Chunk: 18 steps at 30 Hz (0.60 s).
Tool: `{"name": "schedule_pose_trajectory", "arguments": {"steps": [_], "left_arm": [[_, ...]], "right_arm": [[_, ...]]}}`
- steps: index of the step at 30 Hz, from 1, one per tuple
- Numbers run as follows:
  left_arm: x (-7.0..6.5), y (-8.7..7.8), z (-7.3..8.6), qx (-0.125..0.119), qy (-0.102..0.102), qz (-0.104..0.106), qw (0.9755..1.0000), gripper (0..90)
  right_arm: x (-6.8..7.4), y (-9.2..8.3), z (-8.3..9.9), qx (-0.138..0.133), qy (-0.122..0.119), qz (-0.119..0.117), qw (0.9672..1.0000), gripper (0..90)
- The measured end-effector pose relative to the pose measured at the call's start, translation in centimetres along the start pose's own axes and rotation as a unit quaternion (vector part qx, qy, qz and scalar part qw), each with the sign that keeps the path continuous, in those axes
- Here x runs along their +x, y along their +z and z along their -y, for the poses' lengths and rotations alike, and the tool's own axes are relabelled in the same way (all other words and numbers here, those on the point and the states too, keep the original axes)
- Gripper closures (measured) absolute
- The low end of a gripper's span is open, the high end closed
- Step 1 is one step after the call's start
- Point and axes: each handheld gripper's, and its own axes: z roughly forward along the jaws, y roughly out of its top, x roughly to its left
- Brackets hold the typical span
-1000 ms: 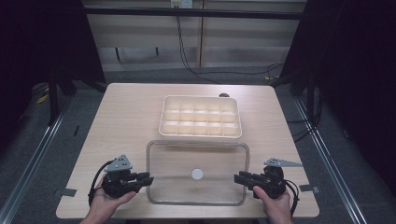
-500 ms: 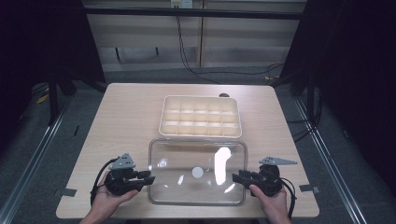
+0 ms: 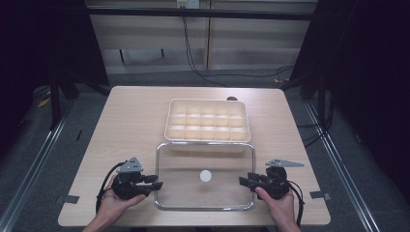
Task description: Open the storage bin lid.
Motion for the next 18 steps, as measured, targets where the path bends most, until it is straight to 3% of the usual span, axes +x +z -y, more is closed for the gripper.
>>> {"name": "schedule_pose_trajectory", "arguments": {"steps": [18], "left_arm": [[0.2,1.1,0.2,0.025,-0.001,-0.015,0.9996,58.7]], "right_arm": [[-0.4,1.4,0.3,0.033,0.013,0.016,0.9992,42.1]]}}
